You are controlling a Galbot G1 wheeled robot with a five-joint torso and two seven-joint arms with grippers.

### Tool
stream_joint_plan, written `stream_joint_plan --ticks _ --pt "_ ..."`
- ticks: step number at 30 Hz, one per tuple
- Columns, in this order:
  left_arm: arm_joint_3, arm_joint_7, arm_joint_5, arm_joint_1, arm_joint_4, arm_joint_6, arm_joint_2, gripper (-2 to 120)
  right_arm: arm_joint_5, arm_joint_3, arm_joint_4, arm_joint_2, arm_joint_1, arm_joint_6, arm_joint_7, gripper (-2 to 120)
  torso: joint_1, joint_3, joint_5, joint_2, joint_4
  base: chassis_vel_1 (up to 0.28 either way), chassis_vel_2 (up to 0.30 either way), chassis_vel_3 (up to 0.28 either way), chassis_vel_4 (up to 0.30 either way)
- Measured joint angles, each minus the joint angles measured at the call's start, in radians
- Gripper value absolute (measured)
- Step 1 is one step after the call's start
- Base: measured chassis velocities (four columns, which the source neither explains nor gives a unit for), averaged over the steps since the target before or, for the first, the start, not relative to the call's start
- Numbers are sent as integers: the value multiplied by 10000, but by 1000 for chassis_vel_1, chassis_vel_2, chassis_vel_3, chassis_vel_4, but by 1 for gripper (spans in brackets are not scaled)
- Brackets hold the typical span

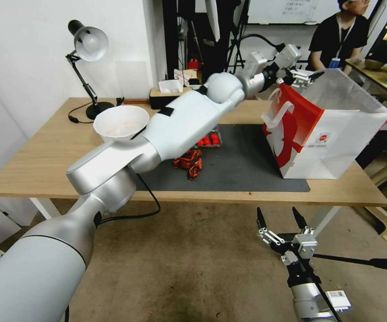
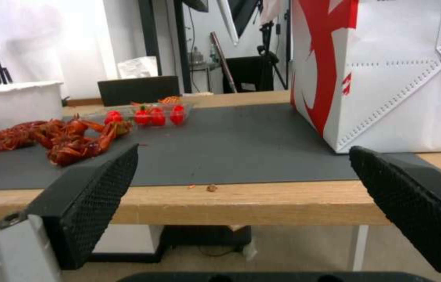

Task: Pick up the trash from the table and place it into the takeout bag.

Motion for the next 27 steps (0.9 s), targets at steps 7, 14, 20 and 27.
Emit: stream_joint_plan --ticks 7,14,20,27 --pt "23 -3498 223 1059 -2249 1149 1567 100 -83 -83 -18 18 -11 -17 0 100 0 1 -5 2 15 0 0 0 0" --pt "-140 -4853 568 1648 -3395 1588 2279 100 -79 -25 -14 92 -40 -22 2 100 0 0 -3 2 7 0 0 0 0" --pt "-79 -7251 858 2432 -5203 2966 3164 100 -75 1 -1 113 -120 -6 1 100 0 -1 -1 2 8 0 0 0 0" --pt "-431 -8003 1046 3638 -6343 3487 4021 100 -114 -19 72 84 -141 -5 2 100 0 -1 -2 2 6 0 0 0 0"
